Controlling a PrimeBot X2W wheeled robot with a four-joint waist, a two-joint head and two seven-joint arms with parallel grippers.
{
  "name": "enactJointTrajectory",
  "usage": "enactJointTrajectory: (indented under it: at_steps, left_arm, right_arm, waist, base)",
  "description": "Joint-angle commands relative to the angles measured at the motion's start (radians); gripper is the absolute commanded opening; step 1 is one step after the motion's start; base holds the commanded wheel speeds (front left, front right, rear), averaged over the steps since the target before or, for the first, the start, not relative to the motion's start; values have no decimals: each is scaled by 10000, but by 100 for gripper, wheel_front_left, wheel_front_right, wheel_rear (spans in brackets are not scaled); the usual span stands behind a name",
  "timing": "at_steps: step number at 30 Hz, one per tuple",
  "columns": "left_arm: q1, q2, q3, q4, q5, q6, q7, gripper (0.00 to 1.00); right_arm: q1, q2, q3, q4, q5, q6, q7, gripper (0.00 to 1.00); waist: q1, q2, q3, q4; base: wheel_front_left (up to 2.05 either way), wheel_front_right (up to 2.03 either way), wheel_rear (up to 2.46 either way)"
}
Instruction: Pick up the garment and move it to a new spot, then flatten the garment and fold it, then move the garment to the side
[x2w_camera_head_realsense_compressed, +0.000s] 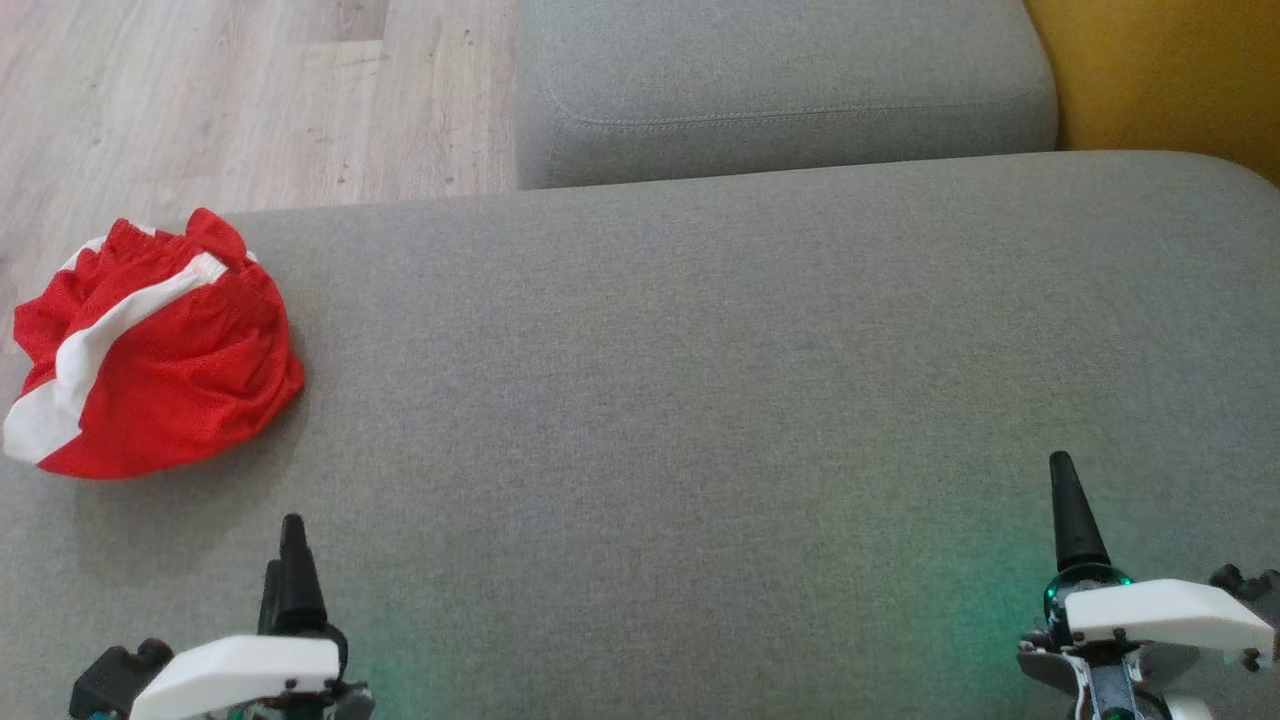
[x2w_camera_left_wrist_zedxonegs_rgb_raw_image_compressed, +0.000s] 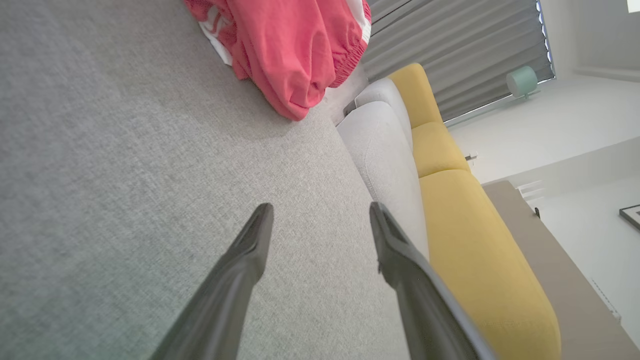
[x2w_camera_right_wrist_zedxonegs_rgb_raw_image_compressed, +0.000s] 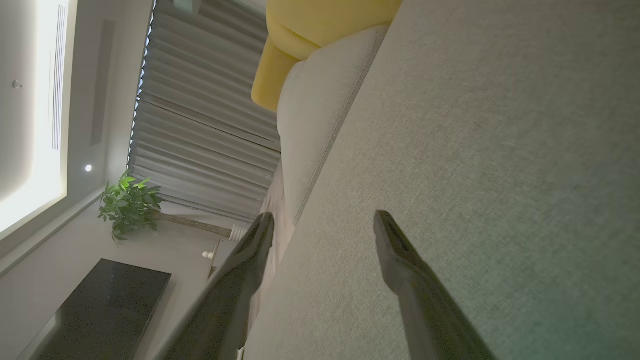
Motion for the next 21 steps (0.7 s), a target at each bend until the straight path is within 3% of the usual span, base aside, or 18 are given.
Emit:
enactJointTrajectory:
  at_steps: [1, 21]
  left_arm:
    - [-215, 77, -10, -417, 458, 107, -128, 100]
    - [-13, 90, -448, -929, 3217, 663, -744, 100]
  right_arm:
    - [-302, -70, 142, -421, -412, -2, -131, 100]
    - [-300, -87, 1109, -778, -3542, -4, -750, 100]
  waist:
    - [0, 0, -20, 5]
    - [0, 0, -168, 40]
  base:
    - [0, 0, 0]
    - [0, 0, 0]
